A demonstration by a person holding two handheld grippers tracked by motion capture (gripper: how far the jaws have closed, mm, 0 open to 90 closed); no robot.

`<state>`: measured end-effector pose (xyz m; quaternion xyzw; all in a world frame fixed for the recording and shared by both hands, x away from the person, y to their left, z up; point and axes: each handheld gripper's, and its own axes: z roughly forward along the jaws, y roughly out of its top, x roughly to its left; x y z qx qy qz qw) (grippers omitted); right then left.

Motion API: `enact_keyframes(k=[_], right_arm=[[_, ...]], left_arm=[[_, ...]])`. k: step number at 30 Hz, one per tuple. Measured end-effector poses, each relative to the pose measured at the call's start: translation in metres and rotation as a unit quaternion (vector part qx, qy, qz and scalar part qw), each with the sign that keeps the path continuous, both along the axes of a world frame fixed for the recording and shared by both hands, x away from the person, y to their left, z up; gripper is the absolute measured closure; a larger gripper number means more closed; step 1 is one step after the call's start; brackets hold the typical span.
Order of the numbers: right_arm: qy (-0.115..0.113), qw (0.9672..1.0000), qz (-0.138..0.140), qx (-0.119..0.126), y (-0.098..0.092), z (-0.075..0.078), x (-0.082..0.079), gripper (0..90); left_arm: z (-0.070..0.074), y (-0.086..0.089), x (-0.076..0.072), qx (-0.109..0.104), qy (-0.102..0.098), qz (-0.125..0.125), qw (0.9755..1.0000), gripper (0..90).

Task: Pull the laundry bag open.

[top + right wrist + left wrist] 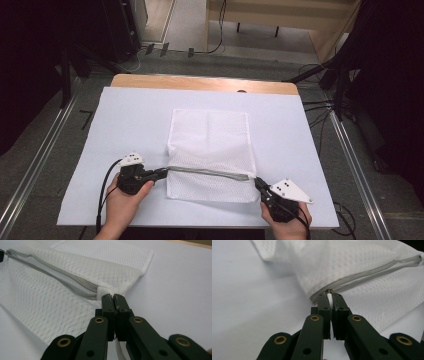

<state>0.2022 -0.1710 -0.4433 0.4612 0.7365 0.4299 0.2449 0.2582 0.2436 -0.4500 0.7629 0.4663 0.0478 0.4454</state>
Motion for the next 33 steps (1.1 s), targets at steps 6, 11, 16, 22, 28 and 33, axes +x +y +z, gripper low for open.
enact_keyframes(k=[6,11,16,22,28,33], right_arm=[[-0.004,1.0,0.0,-0.004,0.001,0.002,0.0,90.0],[-0.003,1.0,0.002,-0.004,0.003,0.003,0.0,90.0],[-0.01,0.9998,0.009,-0.017,0.006,0.001,-0.004,89.8],[-0.007,0.9999,0.011,0.005,-0.001,-0.004,-0.002,88.6],[0.01,0.9988,0.042,0.023,-0.001,-0.01,0.001,48.0],[0.01,0.9996,0.013,0.022,-0.005,-0.005,0.004,15.9]], left_arm=[[0.001,0.009,-0.006,0.015,-0.003,-0.001,0.9999,87.4],[0.002,0.014,-0.008,0.004,-0.007,0.002,1.0,87.3],[0.0,0.02,-0.014,-0.018,-0.041,0.005,0.999,77.2],[0.007,0.034,-0.023,-0.024,-0.088,0.021,0.9956,38.3],[0.011,0.048,-0.031,-0.019,-0.111,0.042,0.9927,15.7],[0.014,0.067,-0.038,-0.037,-0.129,0.056,0.9894,7.5]])
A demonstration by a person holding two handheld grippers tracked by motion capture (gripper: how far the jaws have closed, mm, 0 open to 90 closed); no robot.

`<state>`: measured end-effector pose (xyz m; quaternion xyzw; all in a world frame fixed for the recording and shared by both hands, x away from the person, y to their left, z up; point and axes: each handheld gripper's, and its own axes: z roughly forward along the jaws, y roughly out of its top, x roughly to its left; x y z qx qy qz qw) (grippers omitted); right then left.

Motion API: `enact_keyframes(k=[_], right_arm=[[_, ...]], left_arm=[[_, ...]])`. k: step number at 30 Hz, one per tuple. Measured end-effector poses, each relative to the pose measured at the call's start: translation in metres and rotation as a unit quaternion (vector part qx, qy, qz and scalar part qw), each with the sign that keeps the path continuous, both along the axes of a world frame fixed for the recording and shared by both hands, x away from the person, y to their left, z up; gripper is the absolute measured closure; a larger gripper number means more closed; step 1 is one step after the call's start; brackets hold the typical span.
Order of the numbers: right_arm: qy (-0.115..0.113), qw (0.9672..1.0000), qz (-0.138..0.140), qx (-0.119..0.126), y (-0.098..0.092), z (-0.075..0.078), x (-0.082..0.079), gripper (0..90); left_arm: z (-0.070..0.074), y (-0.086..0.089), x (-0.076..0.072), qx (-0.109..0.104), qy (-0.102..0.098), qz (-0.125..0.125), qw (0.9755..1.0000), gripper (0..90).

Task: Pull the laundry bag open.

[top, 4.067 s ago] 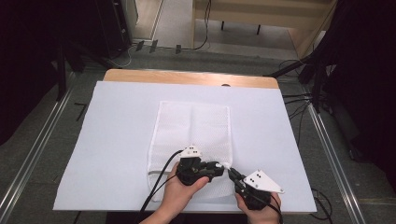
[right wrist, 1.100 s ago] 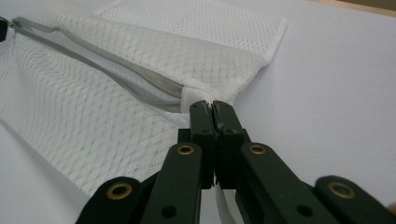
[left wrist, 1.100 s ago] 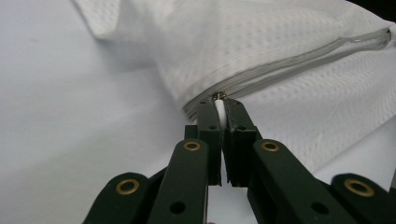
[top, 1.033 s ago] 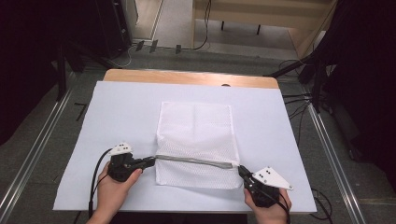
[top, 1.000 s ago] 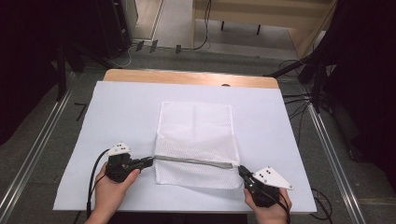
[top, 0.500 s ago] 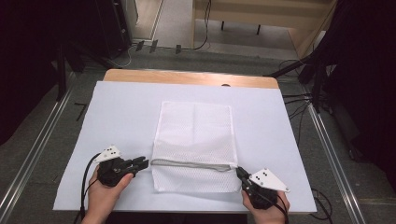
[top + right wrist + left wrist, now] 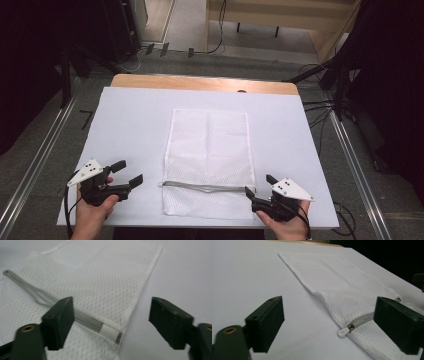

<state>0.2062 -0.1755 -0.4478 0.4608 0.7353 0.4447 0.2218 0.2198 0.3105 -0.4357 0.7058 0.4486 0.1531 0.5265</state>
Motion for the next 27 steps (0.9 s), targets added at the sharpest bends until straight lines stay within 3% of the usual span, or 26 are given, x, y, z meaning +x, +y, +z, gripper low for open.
enact_keyframes(k=[4,8,13,14,17,27], right_arm=[[-0.012,0.9998,-0.013,0.005,-0.008,0.005,0.001,7.9],[-0.009,0.9998,-0.01,0.012,-0.02,0.004,0.007,0.0],[-0.008,0.9997,-0.022,0.012,-0.034,0.0,0.013,0.0],[-0.006,0.9994,-0.032,0.012,-0.042,-0.001,0.016,0.0],[-0.005,0.9987,-0.048,0.017,-0.054,-0.003,0.019,0.0],[-0.009,0.9947,-0.097,0.035,-0.097,-0.005,0.021,0.0]], left_arm=[[0.001,0.01,-0.005,0.019,-0.011,0.029,0.9994,7.3],[0.001,0.022,-0.007,0.027,-0.019,0.031,0.999,7.2],[0.001,0.035,-0.01,0.018,-0.025,0.039,0.9988,4.1],[0.001,0.039,-0.013,0.033,-0.033,0.037,0.9982,0.8],[0.001,0.045,-0.016,0.049,-0.04,0.044,0.9971,0.5],[0.001,0.072,-0.024,0.021,-0.039,0.067,0.9968,0.0]])
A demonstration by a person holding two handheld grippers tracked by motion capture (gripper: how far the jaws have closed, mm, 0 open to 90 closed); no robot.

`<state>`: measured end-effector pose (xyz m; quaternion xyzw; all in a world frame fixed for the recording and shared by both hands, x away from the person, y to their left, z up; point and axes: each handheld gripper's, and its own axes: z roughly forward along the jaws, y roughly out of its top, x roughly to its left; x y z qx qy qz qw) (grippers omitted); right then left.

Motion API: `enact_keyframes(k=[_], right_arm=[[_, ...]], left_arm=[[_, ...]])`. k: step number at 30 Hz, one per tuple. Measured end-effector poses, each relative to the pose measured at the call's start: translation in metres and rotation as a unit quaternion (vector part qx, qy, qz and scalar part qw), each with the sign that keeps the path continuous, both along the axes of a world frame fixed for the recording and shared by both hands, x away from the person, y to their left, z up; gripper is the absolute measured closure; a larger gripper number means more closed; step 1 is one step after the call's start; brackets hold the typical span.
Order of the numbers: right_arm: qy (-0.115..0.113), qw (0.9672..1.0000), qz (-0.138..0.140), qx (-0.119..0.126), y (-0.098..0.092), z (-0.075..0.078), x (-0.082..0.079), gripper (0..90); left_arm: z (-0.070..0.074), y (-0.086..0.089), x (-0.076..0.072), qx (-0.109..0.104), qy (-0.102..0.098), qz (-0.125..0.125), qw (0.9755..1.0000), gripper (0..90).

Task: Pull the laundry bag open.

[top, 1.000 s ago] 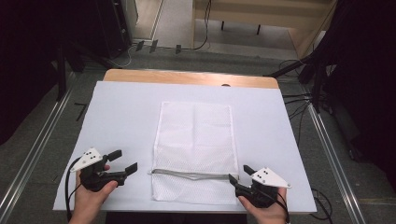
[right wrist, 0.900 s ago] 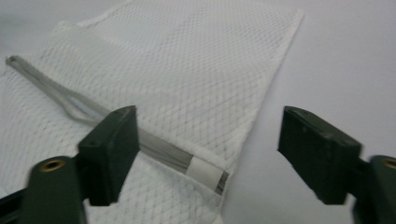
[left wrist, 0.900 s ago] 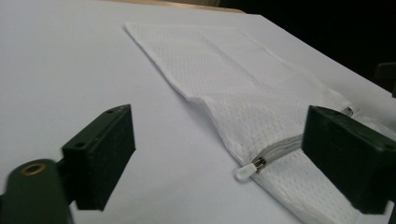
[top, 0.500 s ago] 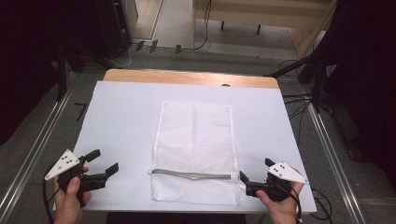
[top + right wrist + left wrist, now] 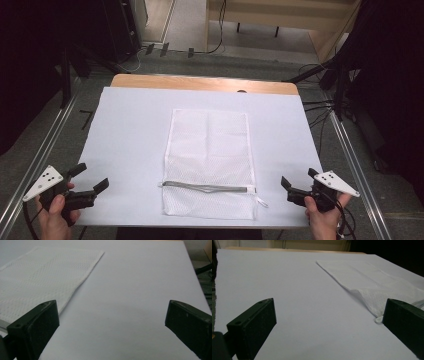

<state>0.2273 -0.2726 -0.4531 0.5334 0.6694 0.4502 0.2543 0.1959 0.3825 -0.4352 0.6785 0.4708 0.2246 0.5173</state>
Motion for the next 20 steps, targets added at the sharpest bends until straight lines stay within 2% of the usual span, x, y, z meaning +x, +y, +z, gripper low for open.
enact_keyframes(k=[5,10,14,20], right_arm=[[-0.005,0.9997,-0.023,0.01,-0.016,0.0,-0.002,0.0],[-0.006,0.9993,-0.026,0.026,-0.023,-0.001,-0.005,0.0],[-0.003,0.9993,-0.026,0.028,-0.02,-0.003,-0.004,0.0],[0.001,0.9993,-0.025,0.027,-0.016,-0.005,-0.002,0.0]], left_arm=[[-0.001,0.005,0.0,0.011,0.003,0.002,0.9999,0.0],[-0.004,0.007,0.005,0.016,0.007,0.004,0.9998,0.0],[-0.007,0.007,0.009,0.011,0.015,0.006,0.9998,0.0],[-0.01,0.006,0.012,0.017,0.021,0.011,0.9996,0.0]])
